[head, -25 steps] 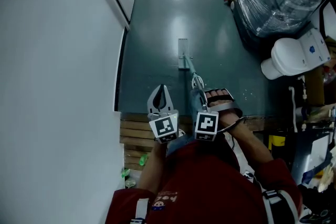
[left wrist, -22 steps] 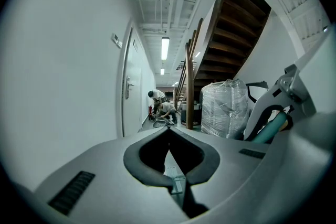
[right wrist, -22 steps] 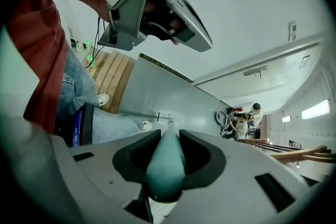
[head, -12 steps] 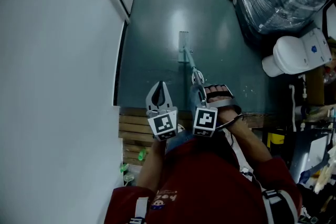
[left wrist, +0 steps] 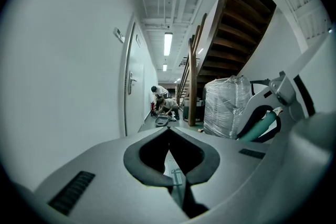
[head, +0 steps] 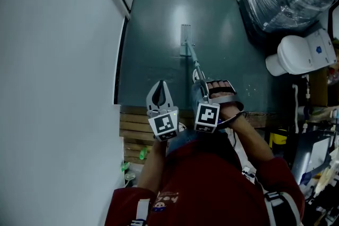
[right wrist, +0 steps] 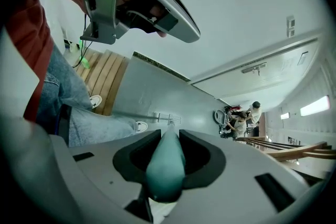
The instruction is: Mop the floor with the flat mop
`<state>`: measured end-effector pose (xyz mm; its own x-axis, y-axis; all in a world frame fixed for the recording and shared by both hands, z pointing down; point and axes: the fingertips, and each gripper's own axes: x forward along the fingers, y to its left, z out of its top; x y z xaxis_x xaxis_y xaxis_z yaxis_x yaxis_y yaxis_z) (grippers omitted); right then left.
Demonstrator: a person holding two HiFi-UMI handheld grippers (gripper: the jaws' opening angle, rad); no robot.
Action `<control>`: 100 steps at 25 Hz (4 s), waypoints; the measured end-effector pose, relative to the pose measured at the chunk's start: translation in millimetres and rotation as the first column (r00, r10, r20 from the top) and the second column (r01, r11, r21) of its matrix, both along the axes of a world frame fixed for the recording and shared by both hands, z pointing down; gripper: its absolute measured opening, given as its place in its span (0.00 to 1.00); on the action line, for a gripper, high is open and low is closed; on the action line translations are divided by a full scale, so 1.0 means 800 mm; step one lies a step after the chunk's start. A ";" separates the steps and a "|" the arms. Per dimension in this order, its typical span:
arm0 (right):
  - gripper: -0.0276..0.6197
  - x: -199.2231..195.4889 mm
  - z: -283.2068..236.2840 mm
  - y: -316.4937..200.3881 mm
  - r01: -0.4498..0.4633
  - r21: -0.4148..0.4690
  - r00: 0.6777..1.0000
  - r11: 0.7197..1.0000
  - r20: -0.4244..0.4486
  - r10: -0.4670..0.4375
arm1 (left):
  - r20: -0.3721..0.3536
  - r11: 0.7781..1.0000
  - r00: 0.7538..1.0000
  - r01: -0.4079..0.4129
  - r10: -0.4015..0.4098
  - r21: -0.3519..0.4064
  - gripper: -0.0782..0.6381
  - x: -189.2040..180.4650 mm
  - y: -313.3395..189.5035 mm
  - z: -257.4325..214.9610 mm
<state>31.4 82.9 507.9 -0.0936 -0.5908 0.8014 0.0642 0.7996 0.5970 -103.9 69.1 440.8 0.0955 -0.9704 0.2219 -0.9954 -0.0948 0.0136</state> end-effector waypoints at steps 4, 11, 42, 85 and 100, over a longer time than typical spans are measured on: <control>0.22 -0.009 -0.001 -0.024 0.007 0.006 1.000 1.000 0.031 -0.007 | -0.001 1.000 1.000 0.003 -0.003 0.019 0.13 -0.003 -0.016 0.006; 0.22 0.000 0.019 -0.064 0.004 0.002 1.000 1.000 0.004 -0.004 | -0.001 0.998 1.000 0.005 -0.005 0.066 0.13 -0.002 -0.051 0.002; 0.23 0.001 0.066 -0.293 0.046 0.061 0.997 0.997 -0.072 -0.042 | -0.034 0.998 0.998 0.051 -0.049 0.044 0.13 0.005 -0.214 0.052; 0.23 -0.034 0.174 -0.558 0.088 0.118 0.992 0.989 -0.097 -0.077 | -0.057 0.994 0.993 0.105 -0.104 0.003 0.13 -0.026 -0.405 0.126; 0.23 -0.027 0.176 -0.558 0.089 0.118 0.992 0.989 -0.096 -0.077 | -0.046 0.994 0.992 0.113 -0.113 0.003 0.13 -0.025 -0.398 0.120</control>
<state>9.6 -363.6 648.8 -0.0764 -0.6776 0.7315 0.1858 0.7111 0.6781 -123.7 -249.1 536.8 -0.0052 -0.9767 0.2144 -0.9981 0.0183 0.0593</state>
